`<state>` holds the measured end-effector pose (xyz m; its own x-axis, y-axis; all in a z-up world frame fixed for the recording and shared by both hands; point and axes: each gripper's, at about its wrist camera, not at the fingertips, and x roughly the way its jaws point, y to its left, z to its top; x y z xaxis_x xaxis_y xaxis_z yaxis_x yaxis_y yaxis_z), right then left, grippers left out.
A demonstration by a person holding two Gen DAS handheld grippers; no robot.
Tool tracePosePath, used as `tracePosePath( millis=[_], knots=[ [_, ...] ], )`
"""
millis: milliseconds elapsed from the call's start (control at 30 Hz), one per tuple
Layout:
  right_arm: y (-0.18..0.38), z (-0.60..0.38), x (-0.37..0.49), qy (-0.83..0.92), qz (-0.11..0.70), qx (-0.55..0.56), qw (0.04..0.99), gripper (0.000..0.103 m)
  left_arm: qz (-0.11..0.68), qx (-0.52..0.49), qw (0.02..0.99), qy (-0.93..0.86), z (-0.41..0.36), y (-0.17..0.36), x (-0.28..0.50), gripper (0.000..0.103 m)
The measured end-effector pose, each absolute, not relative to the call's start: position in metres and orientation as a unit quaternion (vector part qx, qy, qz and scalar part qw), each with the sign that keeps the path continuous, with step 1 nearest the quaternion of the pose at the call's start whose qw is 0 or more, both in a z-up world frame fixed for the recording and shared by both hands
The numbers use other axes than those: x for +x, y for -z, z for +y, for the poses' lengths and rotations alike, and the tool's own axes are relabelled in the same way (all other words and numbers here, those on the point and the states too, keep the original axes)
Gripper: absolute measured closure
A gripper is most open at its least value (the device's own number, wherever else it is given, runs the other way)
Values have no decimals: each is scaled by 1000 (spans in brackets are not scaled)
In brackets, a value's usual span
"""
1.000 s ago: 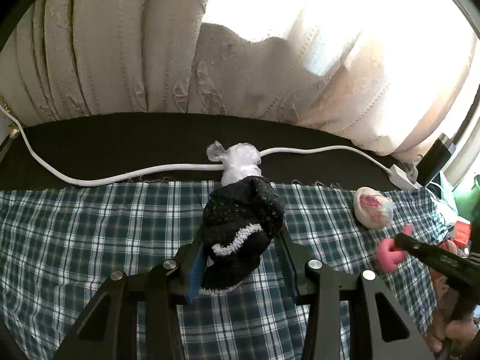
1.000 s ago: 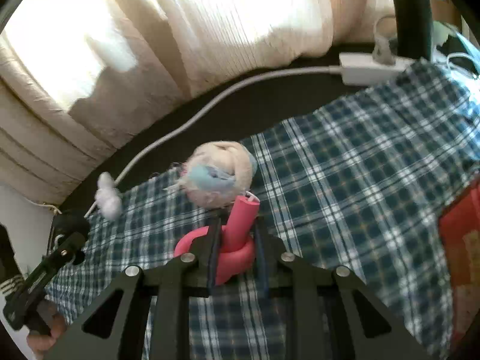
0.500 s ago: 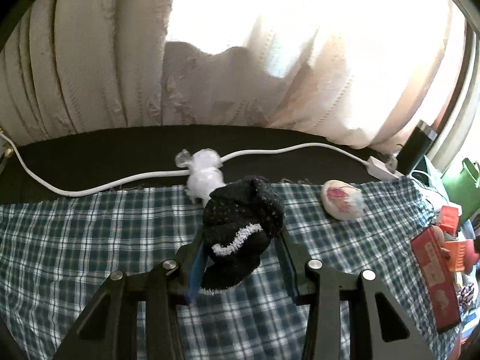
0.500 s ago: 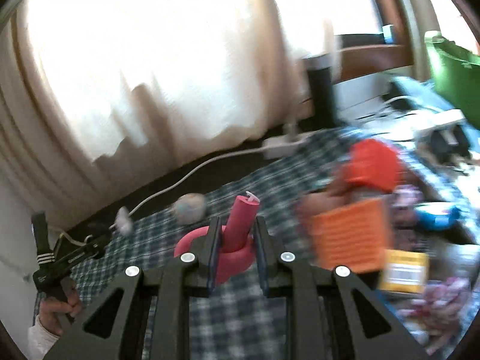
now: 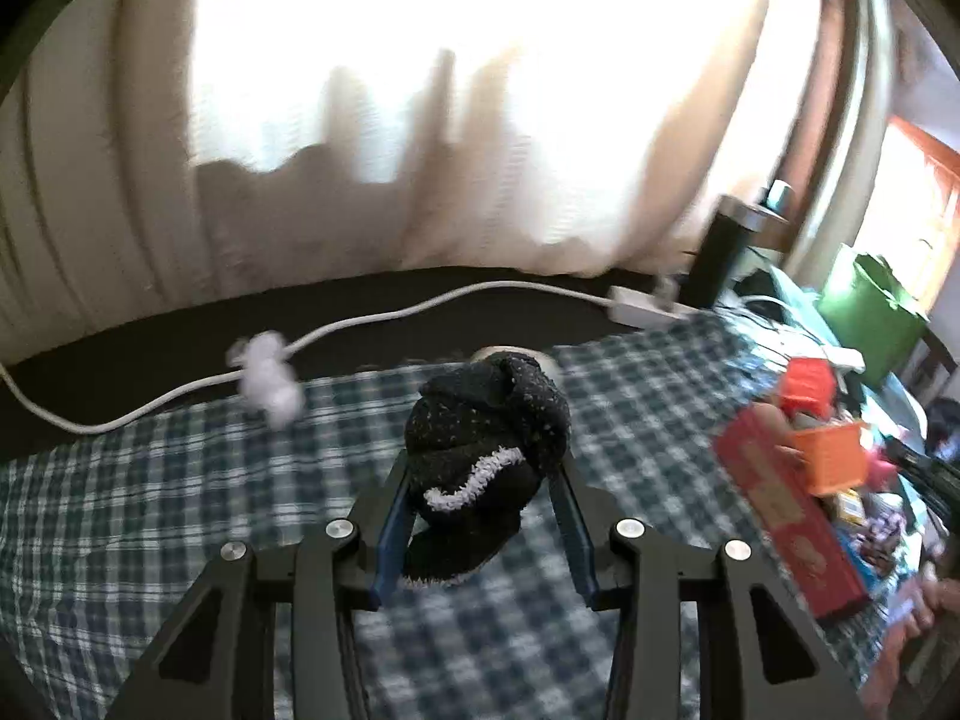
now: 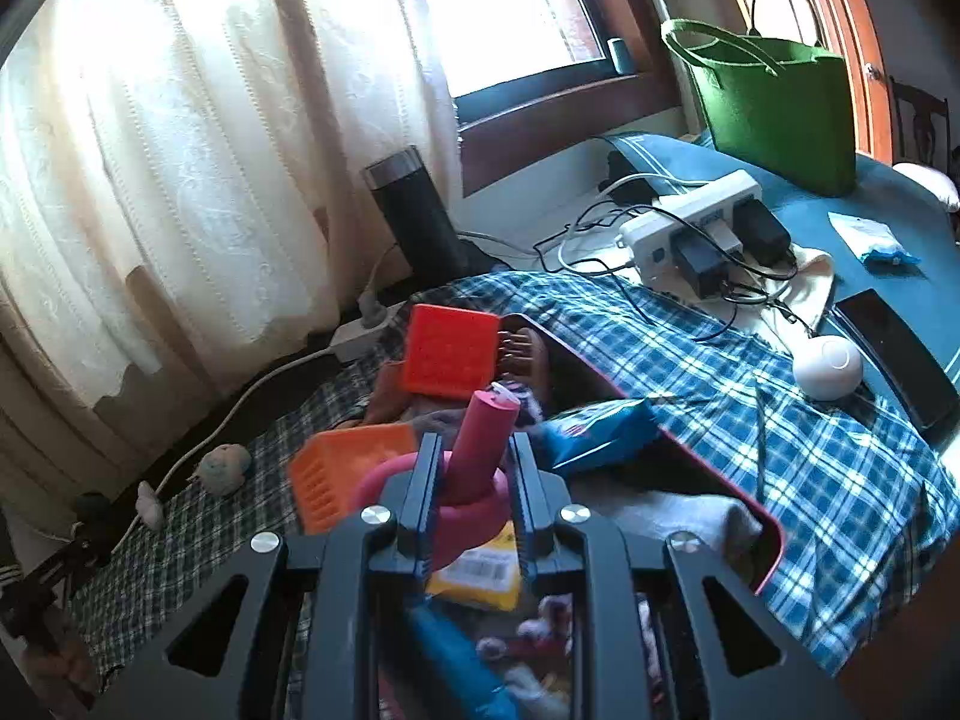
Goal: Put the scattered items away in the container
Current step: 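Carry the pink tube and black sock into the red tin and open both grippers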
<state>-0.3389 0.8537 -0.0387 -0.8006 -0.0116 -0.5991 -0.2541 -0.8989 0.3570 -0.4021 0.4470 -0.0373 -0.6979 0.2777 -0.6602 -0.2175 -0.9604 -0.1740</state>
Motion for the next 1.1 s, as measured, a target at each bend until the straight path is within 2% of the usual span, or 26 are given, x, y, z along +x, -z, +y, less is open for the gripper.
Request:
tracePosePath(
  millis=[633, 667, 733, 800, 867, 1100],
  knots=[
    [62, 882, -353, -917, 221, -329, 35, 78, -1, -380, 274, -883, 587, 26, -356, 58],
    [60, 883, -350, -919, 223, -324, 33, 75, 3, -380, 281, -881, 594, 26, -355, 58],
    [53, 885, -342, -923, 225, -310, 36, 62, 9, -380, 294, -877, 607, 25, -352, 58],
    [46, 887, -333, -929, 222, -294, 43, 36, 15, -379, 306, -873, 620, 24, -349, 58],
    [36, 890, -321, -936, 212, -276, 57, 33, 20, -380, 320, -868, 634, 24, -346, 58],
    [22, 900, -293, -941, 217, -250, 72, 33, 33, -381, 360, -851, 680, 25, -337, 58]
  ],
)
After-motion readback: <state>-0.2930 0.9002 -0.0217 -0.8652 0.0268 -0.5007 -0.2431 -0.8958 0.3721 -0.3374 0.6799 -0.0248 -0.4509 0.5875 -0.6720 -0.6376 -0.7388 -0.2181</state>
